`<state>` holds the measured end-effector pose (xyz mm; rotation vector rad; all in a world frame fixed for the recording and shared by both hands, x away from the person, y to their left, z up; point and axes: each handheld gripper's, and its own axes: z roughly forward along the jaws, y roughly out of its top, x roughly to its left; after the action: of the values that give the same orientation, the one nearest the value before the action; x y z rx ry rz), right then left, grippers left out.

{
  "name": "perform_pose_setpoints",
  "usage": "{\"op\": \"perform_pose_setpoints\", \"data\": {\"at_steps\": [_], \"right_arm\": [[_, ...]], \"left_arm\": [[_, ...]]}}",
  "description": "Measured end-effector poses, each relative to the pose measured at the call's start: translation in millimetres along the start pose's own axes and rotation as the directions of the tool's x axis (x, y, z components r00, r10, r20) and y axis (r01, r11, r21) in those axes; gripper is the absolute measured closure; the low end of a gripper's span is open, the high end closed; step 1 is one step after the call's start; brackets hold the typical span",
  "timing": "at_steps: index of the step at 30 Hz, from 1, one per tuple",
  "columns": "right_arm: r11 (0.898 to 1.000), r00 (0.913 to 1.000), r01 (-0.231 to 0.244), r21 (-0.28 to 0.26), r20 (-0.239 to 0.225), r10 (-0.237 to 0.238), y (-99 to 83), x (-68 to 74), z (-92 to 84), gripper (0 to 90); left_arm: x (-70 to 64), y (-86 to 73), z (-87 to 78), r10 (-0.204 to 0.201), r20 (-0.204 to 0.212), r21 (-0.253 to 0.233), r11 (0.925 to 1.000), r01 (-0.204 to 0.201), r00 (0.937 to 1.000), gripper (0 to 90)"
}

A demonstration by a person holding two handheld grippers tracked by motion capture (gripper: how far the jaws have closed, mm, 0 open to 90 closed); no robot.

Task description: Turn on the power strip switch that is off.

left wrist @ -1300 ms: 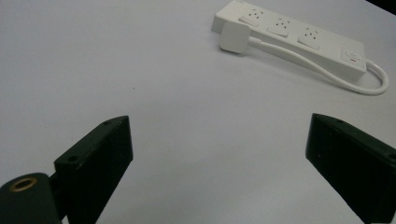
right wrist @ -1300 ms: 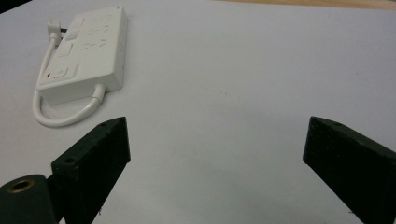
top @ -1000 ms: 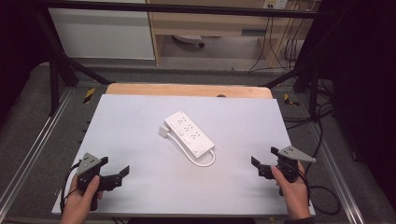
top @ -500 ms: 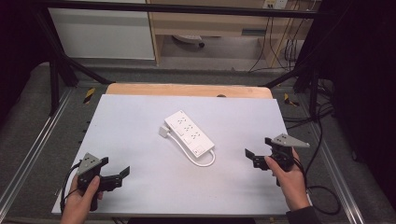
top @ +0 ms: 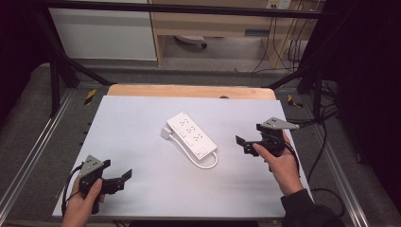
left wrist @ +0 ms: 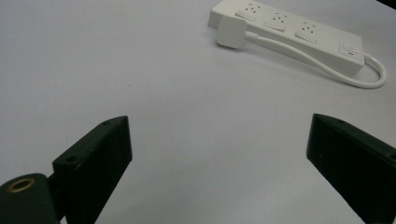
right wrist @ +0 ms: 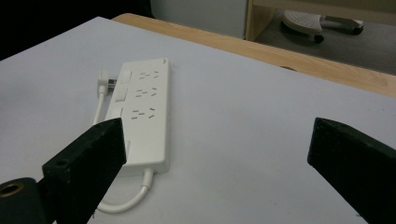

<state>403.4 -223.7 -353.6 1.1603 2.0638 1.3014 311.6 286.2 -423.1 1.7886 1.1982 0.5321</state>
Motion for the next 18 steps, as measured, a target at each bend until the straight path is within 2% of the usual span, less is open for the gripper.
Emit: {"op": "perform_pose_setpoints", "data": {"at_steps": [7,18], "right_arm": [[0.999,0.9997,-0.022,-0.027,-0.004,0.022,12.8,3.5,4.4,4.5],[1.0,0.9998,-0.008,-0.023,-0.016,0.008,24.9,5.6,5.6,2.9]], "left_arm": [[-0.1,-0.4,0.2,0.004,0.001,0.007,1.0,-0.004,1.0,6.8],[-0.5,-0.4,0.8,0.011,0.001,0.009,0.9999,-0.011,0.9999,6.8]]}}
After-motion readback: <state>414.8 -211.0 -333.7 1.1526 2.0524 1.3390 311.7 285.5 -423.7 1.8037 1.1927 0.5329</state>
